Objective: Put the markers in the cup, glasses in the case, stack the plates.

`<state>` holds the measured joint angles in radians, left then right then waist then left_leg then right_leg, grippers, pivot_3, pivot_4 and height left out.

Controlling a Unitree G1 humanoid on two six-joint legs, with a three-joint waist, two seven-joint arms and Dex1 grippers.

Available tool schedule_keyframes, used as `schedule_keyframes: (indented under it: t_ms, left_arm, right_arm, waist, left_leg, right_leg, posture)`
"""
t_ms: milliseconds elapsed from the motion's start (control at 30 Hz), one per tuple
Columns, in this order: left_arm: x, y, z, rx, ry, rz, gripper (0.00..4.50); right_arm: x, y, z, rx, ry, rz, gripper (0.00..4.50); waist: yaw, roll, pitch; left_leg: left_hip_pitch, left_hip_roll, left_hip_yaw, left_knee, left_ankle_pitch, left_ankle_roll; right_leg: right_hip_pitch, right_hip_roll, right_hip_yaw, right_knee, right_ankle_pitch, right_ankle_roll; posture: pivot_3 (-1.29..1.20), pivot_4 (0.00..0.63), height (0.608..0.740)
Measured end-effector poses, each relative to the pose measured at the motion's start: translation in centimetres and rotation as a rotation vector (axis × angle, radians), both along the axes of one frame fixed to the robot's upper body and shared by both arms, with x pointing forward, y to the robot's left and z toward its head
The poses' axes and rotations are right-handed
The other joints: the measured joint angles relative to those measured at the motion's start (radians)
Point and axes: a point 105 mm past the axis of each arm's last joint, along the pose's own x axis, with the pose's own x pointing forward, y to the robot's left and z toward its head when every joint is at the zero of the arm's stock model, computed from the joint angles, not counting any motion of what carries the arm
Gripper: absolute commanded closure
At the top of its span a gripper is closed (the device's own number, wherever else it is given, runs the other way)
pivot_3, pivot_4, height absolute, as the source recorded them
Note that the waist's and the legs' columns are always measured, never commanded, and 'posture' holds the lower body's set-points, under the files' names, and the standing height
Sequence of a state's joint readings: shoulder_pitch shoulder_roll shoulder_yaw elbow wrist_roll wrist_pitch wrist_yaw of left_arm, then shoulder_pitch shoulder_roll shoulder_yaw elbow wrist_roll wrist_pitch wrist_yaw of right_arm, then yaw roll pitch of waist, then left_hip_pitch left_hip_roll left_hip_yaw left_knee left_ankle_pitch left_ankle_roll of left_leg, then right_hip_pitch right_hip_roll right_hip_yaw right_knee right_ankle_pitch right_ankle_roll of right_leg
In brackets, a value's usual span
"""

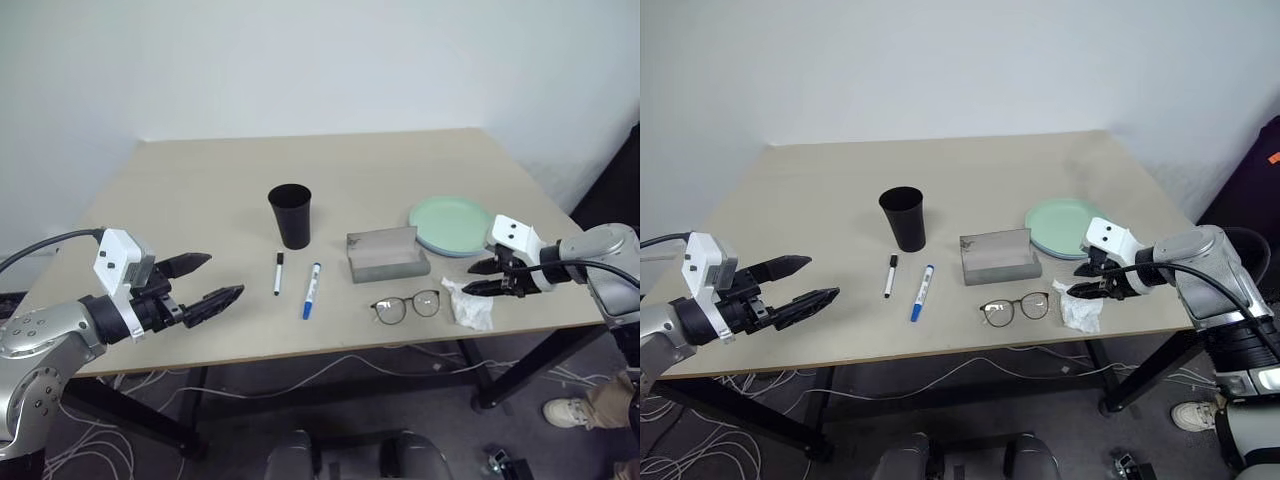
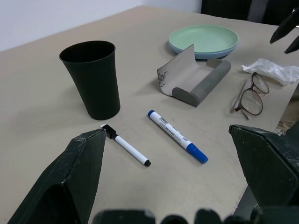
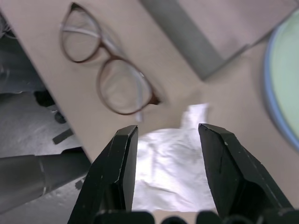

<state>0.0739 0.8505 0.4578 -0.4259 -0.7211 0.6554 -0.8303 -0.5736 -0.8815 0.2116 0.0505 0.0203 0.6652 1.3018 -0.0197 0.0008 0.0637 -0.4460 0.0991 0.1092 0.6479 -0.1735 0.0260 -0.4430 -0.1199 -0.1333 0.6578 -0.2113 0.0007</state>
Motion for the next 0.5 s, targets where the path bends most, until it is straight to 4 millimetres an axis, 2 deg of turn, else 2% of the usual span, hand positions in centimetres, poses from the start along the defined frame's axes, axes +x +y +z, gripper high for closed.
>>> schedule_keyframes:
  t_ms: [267,400,500]
  left_arm:
    - [-0.2,0.1,-0.3,0.002,0.013,0.003,0.0]
    - [-0.3,0.0,-0.2,0.004,0.009,0.001,0.0]
    - [-0.3,0.0,-0.2,0.005,0.01,0.002,0.0]
  right_arm:
    - [-0.5,0.3,-2.2,-0.038,0.054,-0.075,2.28]
    - [0.1,0.7,-3.2,-0.054,0.028,-0.109,2.28]
    - [0.3,0.8,-3.8,-0.05,0.03,-0.128,2.28]
  waist:
    - [0.001,0.0,0.0]
    - [0.001,0.001,0.0]
    - [0.001,0.001,0.0]
  left_leg:
    - [-0.002,0.0,-0.004,0.0,0.0,0.0]
    - [-0.004,0.0,-0.011,-0.004,0.0,0.0]
    - [-0.004,0.0,-0.011,-0.003,0.0,0.0]
  right_leg:
    - [-0.001,0.0,-0.003,-0.005,0.0,0.0]
    - [0.0,0.001,-0.013,-0.016,0.0,0.0]
    - [0.0,0.0,-0.014,-0.017,0.0,0.0]
  posture:
    - [0.0,0.0,0.716]
    - [0.0,0.0,0.716]
    - [0.0,0.0,0.716]
